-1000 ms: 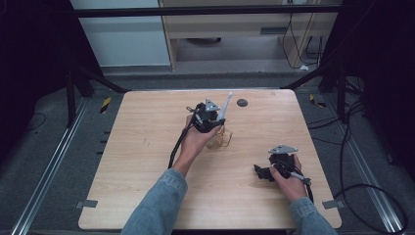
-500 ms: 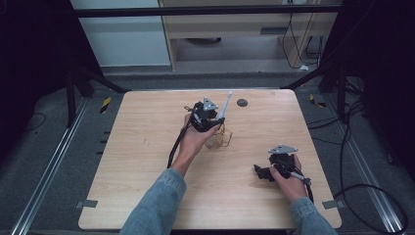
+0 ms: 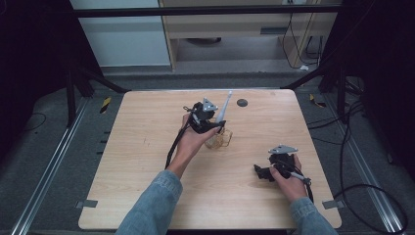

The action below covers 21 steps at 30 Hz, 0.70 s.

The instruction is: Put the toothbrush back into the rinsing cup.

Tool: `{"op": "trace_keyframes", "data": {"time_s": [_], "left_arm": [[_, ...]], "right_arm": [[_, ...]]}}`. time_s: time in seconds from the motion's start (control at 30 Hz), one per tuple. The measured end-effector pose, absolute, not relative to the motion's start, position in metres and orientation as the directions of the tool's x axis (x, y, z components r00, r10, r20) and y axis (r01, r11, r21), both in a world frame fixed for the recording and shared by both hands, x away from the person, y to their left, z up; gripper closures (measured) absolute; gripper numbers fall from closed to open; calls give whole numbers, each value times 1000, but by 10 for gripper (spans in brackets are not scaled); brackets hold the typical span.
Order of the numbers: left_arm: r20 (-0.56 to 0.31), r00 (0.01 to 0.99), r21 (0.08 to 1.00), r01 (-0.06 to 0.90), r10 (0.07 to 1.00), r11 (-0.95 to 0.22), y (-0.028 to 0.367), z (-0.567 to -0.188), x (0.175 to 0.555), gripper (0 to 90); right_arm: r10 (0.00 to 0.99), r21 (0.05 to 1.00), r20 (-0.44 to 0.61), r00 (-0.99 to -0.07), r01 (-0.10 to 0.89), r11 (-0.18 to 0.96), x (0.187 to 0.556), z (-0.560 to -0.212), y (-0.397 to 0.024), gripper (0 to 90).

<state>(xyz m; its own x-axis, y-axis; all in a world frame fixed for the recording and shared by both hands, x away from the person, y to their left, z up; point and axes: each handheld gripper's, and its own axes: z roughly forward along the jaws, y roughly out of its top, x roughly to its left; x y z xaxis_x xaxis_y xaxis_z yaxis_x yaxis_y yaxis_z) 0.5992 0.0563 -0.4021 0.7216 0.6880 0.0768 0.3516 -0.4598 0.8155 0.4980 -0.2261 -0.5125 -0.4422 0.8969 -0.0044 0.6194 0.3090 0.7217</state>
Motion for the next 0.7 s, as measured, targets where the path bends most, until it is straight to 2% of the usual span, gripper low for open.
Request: {"op": "trace_keyframes", "data": {"time_s": [0.47, 0.7], "left_arm": [[99, 744, 801, 334, 661, -497, 48, -394, 584, 156], [119, 754, 783, 328, 646, -528, 48, -393, 576, 86]], "right_arm": [[897, 722, -4, -442, 620, 309, 498, -513, -226, 4], [897, 722, -4, -443, 619, 309, 498, -513, -226, 4]]}}
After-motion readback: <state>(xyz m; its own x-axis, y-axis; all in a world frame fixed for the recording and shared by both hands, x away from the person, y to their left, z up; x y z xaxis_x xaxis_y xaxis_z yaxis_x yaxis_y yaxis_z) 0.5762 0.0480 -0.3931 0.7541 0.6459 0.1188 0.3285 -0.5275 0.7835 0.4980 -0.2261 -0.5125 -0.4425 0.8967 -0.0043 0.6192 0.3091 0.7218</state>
